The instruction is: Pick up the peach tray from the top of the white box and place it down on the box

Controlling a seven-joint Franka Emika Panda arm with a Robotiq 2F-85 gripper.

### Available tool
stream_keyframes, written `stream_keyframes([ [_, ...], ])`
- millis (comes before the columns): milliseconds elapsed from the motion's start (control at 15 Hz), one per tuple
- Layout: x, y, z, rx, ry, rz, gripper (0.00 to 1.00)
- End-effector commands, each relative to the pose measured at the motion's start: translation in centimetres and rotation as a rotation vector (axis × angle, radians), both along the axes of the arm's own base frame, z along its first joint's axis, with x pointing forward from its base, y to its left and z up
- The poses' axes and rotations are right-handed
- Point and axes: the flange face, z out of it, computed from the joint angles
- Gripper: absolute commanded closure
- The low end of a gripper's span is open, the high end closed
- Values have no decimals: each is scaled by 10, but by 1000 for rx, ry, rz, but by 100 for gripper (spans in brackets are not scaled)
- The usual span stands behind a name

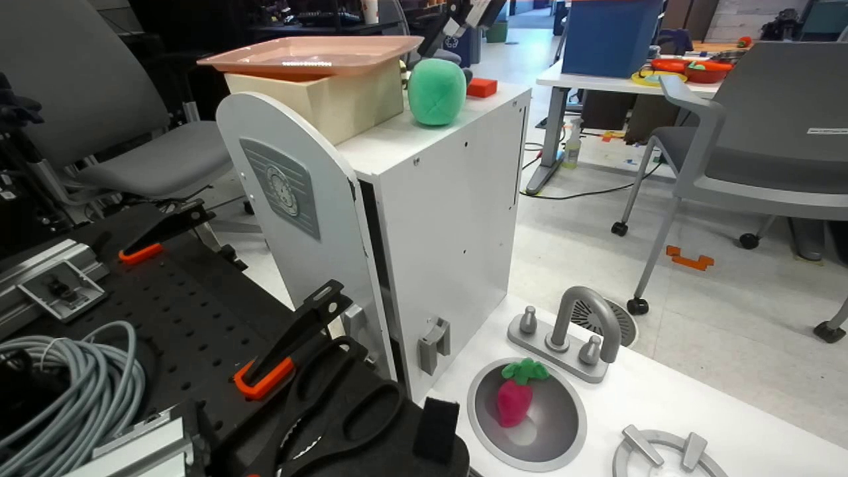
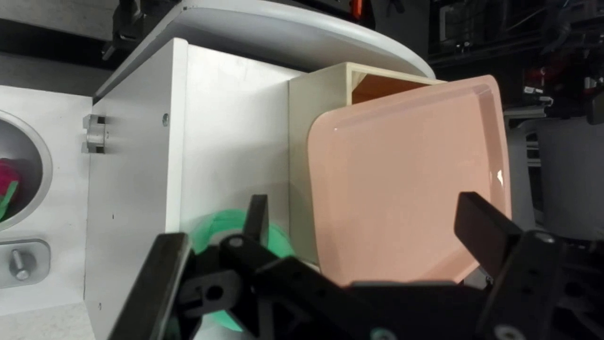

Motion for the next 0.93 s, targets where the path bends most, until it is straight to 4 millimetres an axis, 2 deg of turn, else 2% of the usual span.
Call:
stream_keyframes([
  [0, 10, 1, 1, -13, 22, -16, 0],
  [333, 9, 0, 3, -17, 32, -34, 0],
  [867, 0, 14, 4, 40, 65, 19, 0],
])
